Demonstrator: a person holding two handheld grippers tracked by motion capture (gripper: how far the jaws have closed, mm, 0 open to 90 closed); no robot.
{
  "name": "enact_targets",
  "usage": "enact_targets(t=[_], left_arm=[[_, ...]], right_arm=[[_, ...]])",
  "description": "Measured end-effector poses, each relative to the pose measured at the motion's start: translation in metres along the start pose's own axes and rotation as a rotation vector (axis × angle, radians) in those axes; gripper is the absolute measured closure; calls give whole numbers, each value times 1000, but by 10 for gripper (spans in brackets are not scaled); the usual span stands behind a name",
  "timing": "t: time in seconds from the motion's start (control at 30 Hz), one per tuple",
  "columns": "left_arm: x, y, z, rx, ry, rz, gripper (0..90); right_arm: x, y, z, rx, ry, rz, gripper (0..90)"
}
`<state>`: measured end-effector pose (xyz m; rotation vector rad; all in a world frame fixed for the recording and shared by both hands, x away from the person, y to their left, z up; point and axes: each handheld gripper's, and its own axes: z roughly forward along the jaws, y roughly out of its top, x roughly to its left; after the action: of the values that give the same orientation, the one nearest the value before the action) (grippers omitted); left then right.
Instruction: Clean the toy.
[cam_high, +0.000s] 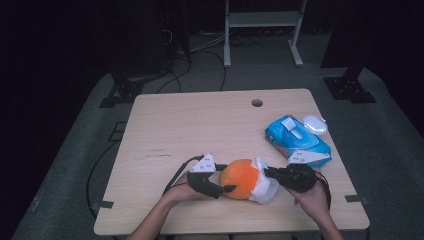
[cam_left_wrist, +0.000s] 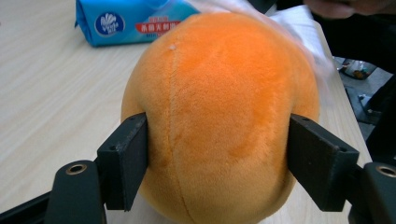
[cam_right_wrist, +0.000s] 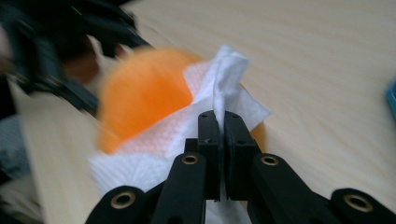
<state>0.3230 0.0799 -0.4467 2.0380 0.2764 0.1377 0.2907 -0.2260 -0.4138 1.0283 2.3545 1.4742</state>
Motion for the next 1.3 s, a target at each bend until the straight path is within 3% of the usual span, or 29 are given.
enact_targets(t=[0.1, 0.17, 0.27, 0.33, 0.37, 0.4, 0.43, 0.53, 0.57, 0.6, 0.63, 0.73, 0.77, 0.87, 0.93, 1.03, 1.07, 1.13, 1.3], left_arm=[[-8, 6, 4, 9, 6, 52, 258], [-9, 6, 4, 16, 9, 57, 258], [-6, 4, 3, 6, 1, 35, 245], [-2, 3, 2, -13, 14, -29, 178], [-2, 3, 2, -13, 14, -29, 144], [1, 3, 2, -13, 16, -63, 144], [1, 2, 4, -15, 1, -69, 156], [0, 2, 4, -15, -5, -48, 238], [-2, 3, 4, -16, -7, -37, 254], [-5, 6, 4, -18, -6, -21, 254], [-8, 9, 5, -19, -6, -3, 262], [-11, 10, 6, -18, -5, 13, 255], [-10, 8, 6, -16, -6, 4, 235], [-4, 5, 5, -15, 4, -54, 134], [0, 2, 7, -7, -22, -94, 104], [1, 0, 8, -5, -39, -98, 153], [-2, 2, 8, -5, -27, -73, 241], [-6, 7, 7, -16, -19, -53, 291], [-13, 18, 4, -5, -12, -16, 334]], right_arm=[[14, 9, 0, -37, 29, -39, 857], [18, 10, 5, -8, 4, -74, 856], [8, 3, 8, 23, -13, -49, 856], [1, 0, 5, 26, -24, -18, 856], [-1, -1, 3, 26, -26, -9, 856], [-1, -1, 3, 26, -26, -9, 856], [0, -1, 0, 24, -28, -4, 855], [4, 2, 0, 3, -23, -11, 855], [11, 8, -2, -35, 23, -18, 851], [11, 8, -2, -35, 23, -18, 851], [20, 15, -2, -46, 29, -54, 849], [23, 16, 1, -28, 22, -75, 850], [17, 11, 5, 0, 11, -67, 852], [7, 5, 3, 10, -4, -35, 853], [2, 2, -1, 9, -13, -17, 854], [1, 3, -3, 5, -22, -13, 856], [8, 7, -5, -7, -25, -40, 858], [15, 11, -6, -28, 1, -63, 857], [34, 20, -5, -47, 18, -132, 857]])
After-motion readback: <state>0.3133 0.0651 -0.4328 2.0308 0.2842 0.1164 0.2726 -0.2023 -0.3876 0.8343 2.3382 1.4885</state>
